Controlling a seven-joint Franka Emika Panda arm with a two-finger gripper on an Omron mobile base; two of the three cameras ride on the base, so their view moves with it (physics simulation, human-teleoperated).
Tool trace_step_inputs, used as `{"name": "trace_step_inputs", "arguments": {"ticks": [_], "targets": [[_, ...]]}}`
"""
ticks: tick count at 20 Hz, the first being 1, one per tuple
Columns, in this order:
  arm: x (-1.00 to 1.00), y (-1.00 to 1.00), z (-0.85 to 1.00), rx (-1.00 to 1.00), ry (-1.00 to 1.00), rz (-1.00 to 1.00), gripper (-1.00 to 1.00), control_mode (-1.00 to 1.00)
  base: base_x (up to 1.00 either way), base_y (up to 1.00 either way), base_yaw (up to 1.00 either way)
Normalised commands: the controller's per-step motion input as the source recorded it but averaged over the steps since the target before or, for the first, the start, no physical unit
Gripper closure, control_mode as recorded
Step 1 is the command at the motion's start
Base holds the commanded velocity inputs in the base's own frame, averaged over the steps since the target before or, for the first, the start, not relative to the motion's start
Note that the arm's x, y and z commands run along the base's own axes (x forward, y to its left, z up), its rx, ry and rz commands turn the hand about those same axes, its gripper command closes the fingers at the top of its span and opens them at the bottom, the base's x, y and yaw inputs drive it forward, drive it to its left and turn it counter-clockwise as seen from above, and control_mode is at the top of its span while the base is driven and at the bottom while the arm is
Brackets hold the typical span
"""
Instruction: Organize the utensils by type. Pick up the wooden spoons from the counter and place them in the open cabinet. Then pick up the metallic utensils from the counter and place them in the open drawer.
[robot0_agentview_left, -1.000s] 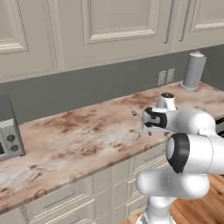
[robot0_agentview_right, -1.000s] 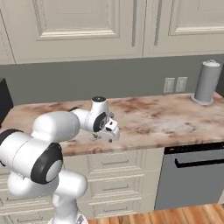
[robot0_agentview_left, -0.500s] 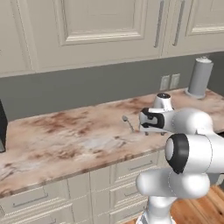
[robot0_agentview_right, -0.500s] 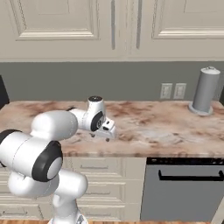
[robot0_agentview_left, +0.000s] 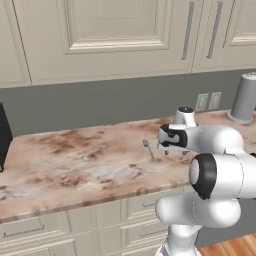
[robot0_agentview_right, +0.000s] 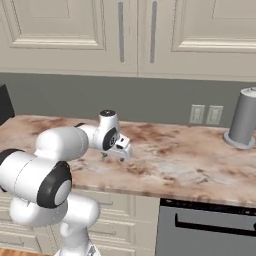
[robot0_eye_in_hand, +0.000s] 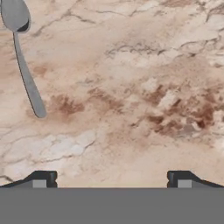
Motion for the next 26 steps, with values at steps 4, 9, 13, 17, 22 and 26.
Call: {"name": "trace_step_inputs", "arguments": {"ticks": [4, 9, 13, 17, 22, 26], "targets": [[0.00, 0.00, 0.00, 0.00, 0.00, 0.00, -1.00, 1.00, 0.44, -0.10, 0.10], [0.00, 0.00, 0.00, 0.00, 0.00, 0.00, -1.00, -1.00, 0.11, 0.00, 0.00], [0.06, 0.00, -0.05, 0.06, -0.02, 0.02, -1.00, -1.00, 0.00, 0.00, 0.00], [0.34, 0.10, -0.29, 0.11, 0.00, 0.02, -1.00, -1.00, 0.00, 0.00, 0.00], [0.49, 0.30, -0.37, 0.02, 0.00, 0.00, -1.00, -1.00, 0.00, 0.00, 0.00], [0.39, 0.23, -0.28, 0.02, 0.00, 0.00, -1.00, -1.00, 0.00, 0.00, 0.00]]}}
